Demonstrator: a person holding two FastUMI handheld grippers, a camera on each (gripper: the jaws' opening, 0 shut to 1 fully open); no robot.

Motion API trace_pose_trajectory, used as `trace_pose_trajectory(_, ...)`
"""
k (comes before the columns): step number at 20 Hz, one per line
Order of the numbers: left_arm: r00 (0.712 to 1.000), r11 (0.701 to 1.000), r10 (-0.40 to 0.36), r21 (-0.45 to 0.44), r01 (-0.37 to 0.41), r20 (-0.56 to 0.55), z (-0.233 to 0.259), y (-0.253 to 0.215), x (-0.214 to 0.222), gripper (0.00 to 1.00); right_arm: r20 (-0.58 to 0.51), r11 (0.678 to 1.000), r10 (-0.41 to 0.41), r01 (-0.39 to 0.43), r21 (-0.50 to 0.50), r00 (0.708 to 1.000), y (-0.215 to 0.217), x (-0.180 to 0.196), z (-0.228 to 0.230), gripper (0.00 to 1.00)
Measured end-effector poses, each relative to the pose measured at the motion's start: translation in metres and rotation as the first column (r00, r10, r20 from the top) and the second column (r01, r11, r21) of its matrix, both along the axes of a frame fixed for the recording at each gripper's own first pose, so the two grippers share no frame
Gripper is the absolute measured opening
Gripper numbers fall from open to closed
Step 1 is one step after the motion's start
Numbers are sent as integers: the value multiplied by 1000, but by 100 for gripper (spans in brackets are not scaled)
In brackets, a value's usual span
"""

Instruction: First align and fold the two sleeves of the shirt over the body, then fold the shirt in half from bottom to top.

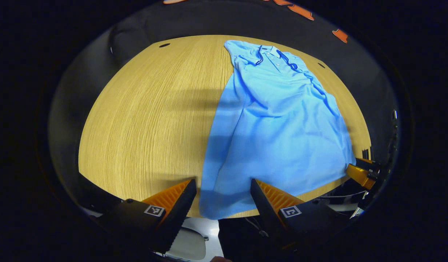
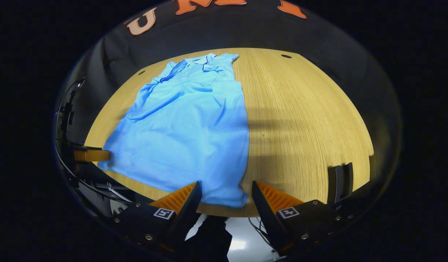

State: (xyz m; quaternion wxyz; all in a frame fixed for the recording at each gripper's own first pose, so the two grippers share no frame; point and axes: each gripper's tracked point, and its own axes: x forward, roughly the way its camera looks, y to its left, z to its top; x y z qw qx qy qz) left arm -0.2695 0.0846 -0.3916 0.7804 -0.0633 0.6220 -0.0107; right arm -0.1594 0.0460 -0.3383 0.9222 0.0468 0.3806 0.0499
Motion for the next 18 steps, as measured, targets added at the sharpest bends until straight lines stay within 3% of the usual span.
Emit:
trace_pose_trajectory(3, 996, 997, -64, 47, 61, 62, 0, 2, -3, 98, 11, 996, 10, -9, -84, 1000, -4, -3, -3, 71)
trace_pose_trajectory(4, 994, 997, -71, 47, 67, 81, -1, 0, 1, 98, 12, 997, 13, -12, -81, 1000, -1, -3, -3, 60)
trace_pose_trajectory(5, 994, 997, -66, 48, 62, 86, 1, -1, 2, 97, 18, 997, 3, -2, -73, 1000, 0, -2, -2, 58)
trace_pose_trajectory(6, 994, 998, -52, 42, 48, 92, 1, -4, 4, 98, 24, 998, -11, 12, -58, 1000, 1, -2, -2, 32)
trace_pose_trajectory(7, 994, 998, -55, 41, 51, 97, 0, -11, 6, 90, 30, 999, -11, 12, -33, 999, 4, -1, -1, 26)
trace_pose_trajectory(8, 993, 997, -63, 38, 60, 99, -1, -19, 7, 71, 30, 1000, 4, -3, -7, 1000, 9, -3, -1, 14)
trace_pose_trajectory(11, 992, 995, -84, 58, 79, 97, 1, -31, 9, 11, -7, 996, 17, -17, 87, 1000, 16, -11, -4, 6)
trace_pose_trajectory(14, 991, 997, -70, 32, 67, 117, 9, -43, 13, 7, -47, 986, -10, 17, 167, 999, 13, -14, 2, 4)
trace_pose_trajectory(18, 979, 999, -49, -14, 53, 197, 42, -57, 43, 7, -7, 972, 14, -12, 233, 1000, 11, -5, 27, 4)
